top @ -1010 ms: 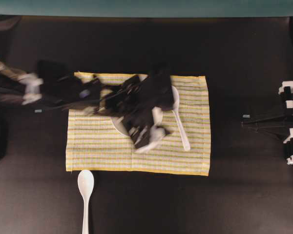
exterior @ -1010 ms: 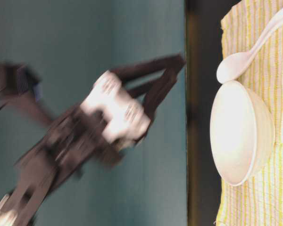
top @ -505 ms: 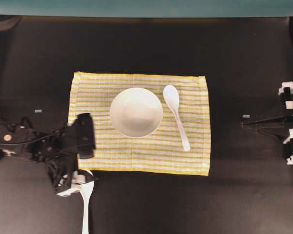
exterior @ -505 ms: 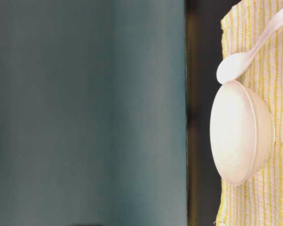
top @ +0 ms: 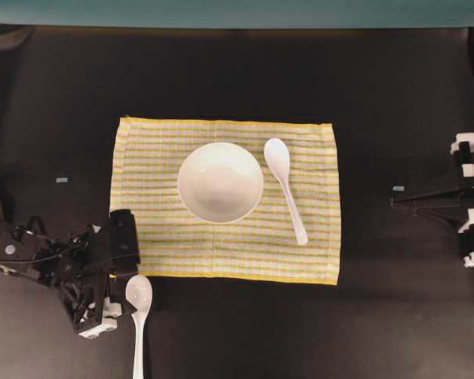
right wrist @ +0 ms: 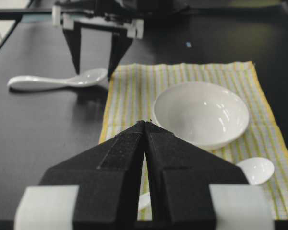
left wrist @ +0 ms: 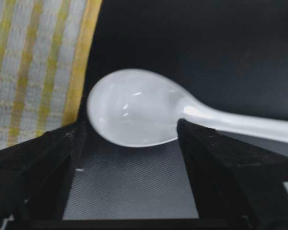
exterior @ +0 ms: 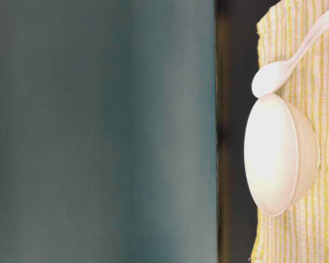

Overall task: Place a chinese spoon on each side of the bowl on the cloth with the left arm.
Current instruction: 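Grasp the left white spoon below the cloth with the left gripper, then lift the spoon and lower it onto the cloth left of the bowl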

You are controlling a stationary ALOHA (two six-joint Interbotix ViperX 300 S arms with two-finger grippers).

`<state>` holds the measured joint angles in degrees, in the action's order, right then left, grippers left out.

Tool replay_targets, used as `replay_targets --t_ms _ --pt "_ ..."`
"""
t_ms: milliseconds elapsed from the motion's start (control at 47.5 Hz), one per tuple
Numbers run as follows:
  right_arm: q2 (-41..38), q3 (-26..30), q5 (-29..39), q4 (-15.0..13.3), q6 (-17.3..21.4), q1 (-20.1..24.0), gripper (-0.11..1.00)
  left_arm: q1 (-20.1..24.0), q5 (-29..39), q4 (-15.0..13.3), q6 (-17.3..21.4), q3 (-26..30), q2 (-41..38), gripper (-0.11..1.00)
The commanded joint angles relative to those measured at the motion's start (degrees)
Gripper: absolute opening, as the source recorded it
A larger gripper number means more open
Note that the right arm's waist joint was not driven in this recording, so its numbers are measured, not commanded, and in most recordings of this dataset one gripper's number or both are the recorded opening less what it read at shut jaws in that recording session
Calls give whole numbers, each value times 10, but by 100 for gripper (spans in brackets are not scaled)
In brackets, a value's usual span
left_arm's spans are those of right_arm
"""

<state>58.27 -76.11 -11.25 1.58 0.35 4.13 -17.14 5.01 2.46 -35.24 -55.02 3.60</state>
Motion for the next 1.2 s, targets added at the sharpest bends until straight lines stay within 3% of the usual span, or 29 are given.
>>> replay_targets --t_ms 0,189,358,547,652,842,989,1178 --pt "-3 3 -6 1 1 0 1 0 -4 3 3 11 -9 72" --pt "-3 3 -6 1 1 0 1 2 -4 2 3 19 1 62" --pt "-3 3 -5 1 1 0 1 4 -4 2 4 19 19 43" --pt "-3 2 -4 1 2 0 1 21 4 2 10 24 49 12" --pt "-3 3 -4 1 2 0 1 33 32 2 24 33 79 9" --pt "0 3 -8 2 2 0 1 84 171 2 102 106 179 7" --pt "4 4 -13 1 2 0 1 168 317 2 223 160 240 7" --pt "5 4 -24 1 1 0 1 266 342 2 321 166 229 7"
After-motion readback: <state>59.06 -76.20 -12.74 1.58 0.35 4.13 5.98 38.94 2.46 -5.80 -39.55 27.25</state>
